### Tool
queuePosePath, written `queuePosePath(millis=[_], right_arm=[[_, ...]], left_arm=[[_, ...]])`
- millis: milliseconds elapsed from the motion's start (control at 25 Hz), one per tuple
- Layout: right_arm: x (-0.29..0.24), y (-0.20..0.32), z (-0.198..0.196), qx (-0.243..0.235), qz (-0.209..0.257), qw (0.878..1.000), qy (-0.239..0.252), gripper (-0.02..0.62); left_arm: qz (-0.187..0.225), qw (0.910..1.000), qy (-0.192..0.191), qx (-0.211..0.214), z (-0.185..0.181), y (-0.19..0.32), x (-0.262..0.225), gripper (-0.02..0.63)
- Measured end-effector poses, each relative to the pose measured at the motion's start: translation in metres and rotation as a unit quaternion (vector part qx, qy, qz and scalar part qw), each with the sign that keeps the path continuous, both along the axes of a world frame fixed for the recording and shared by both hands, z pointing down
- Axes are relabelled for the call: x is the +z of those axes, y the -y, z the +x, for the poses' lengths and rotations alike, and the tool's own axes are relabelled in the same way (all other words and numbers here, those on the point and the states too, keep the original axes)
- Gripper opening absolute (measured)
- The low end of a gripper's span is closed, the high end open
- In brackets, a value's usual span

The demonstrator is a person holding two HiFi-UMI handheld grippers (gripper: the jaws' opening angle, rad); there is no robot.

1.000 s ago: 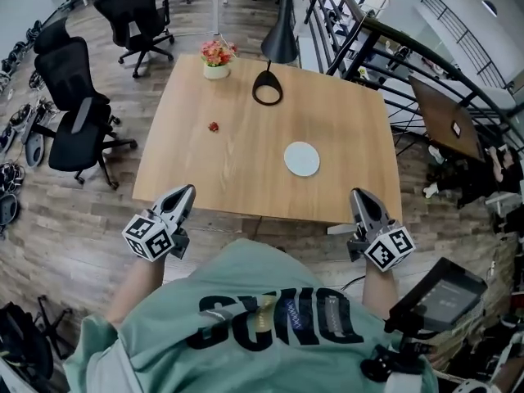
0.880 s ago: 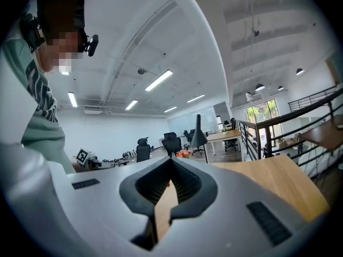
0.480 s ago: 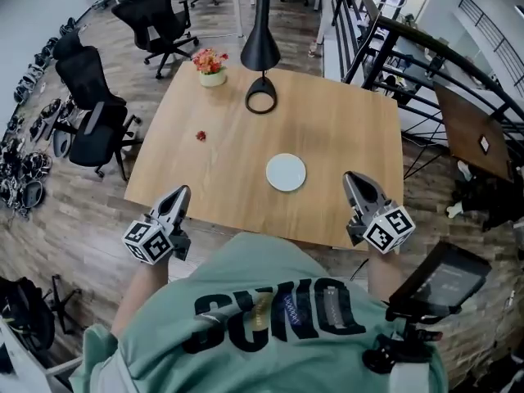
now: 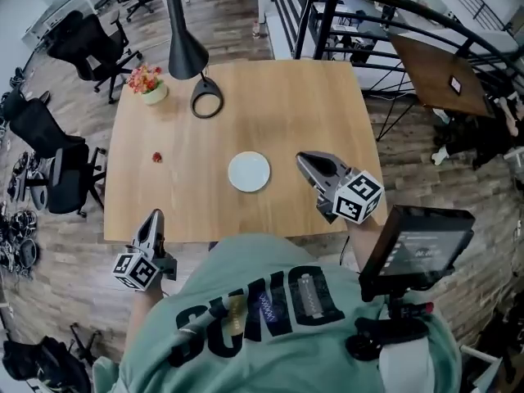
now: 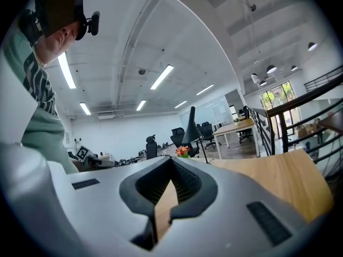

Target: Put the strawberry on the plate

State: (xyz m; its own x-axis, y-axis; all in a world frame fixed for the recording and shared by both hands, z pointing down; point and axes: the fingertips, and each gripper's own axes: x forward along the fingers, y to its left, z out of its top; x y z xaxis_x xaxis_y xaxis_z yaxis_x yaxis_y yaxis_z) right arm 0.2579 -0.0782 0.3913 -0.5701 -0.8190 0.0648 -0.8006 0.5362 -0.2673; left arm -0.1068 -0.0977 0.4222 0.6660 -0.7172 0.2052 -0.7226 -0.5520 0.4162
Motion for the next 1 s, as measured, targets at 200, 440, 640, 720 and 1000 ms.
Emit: queuePosePath(millis=[200, 440, 640, 720, 1000], right_arm=[[-0.007, 0.014, -0.012, 0.031, -0.009, 0.999, -0.019, 0.003], [-0.025, 0.051, -0.049, 0.09, -0.026, 0.995, -0.031, 0.003], [-0.024, 0.071, -0.059, 0.119, -0.035, 0.992, -0.017, 0.004], [-0.017, 0.075, -0.056, 0.115, -0.04, 0.992, -0.011, 0.004], [0.01, 0.085, -0.023, 0.087, -0.062, 0.994, -0.012, 0.004]], left_arm=[[0.005, 0.9995, 0.002, 0.032, -0.01, 0.04, 0.021, 0.002], [0.01, 0.9942, 0.07, 0.081, -0.059, 0.122, 0.05, 0.002], [-0.02, 0.9888, 0.108, 0.101, -0.088, 0.17, 0.08, 0.005], [-0.031, 0.9863, 0.131, 0.095, -0.093, 0.179, 0.092, 0.006], [-0.046, 0.9792, 0.186, 0.068, -0.078, 0.199, 0.111, 0.051]])
